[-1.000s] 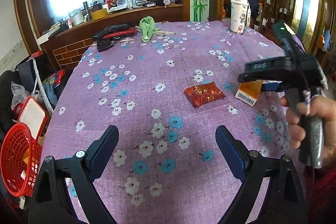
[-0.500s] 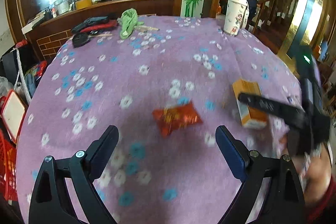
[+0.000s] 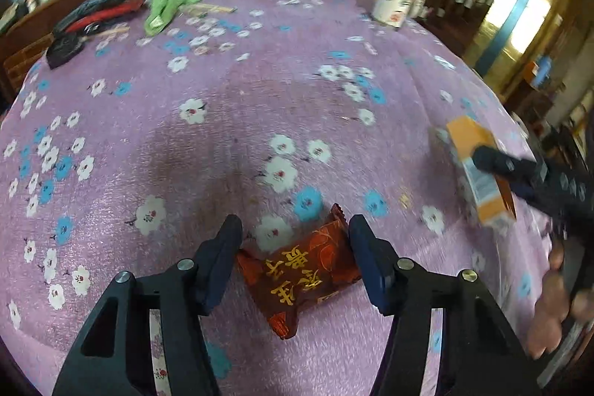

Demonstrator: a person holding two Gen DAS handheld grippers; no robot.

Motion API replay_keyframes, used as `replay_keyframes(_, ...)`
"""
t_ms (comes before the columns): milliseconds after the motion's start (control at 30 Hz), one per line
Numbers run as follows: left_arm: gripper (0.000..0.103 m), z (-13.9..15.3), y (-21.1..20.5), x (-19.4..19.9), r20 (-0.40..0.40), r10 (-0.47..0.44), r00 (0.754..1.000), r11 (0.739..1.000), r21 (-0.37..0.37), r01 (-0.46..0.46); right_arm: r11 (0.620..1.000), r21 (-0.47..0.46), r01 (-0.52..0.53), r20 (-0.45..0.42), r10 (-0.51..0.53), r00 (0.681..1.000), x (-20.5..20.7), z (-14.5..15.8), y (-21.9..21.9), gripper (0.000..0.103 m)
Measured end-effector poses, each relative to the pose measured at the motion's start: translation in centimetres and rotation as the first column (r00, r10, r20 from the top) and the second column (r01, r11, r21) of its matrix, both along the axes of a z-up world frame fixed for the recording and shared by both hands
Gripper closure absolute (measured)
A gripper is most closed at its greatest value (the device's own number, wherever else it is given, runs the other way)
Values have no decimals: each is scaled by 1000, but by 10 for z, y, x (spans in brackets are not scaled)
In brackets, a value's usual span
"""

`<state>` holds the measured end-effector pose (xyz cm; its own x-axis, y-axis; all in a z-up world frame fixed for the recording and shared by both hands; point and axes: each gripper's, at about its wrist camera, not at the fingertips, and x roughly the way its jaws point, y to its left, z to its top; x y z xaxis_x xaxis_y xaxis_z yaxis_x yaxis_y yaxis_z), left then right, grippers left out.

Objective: Collect trash
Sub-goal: 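Grasp the orange medicine box with the right gripper while the left gripper grasps the red snack packet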

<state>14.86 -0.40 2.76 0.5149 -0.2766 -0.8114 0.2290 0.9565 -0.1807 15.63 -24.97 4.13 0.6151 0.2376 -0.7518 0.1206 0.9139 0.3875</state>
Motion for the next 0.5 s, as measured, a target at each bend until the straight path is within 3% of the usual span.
replay_keyframes(200,43,2,-19,-30,16,-114,993,991,67,112,1000,-15,-20,4,20,1000,0,0,6,52)
replay_keyframes(367,23,-2,-31,-50,23,-168,986,979,124,164,999,-19,-31,8,31,999,0,0,8,52)
replay_keyframes(500,22,-9,-36,-63,36,-174,984,975,143,168,999,-29,-46,13,46,999,-1,1,13,52)
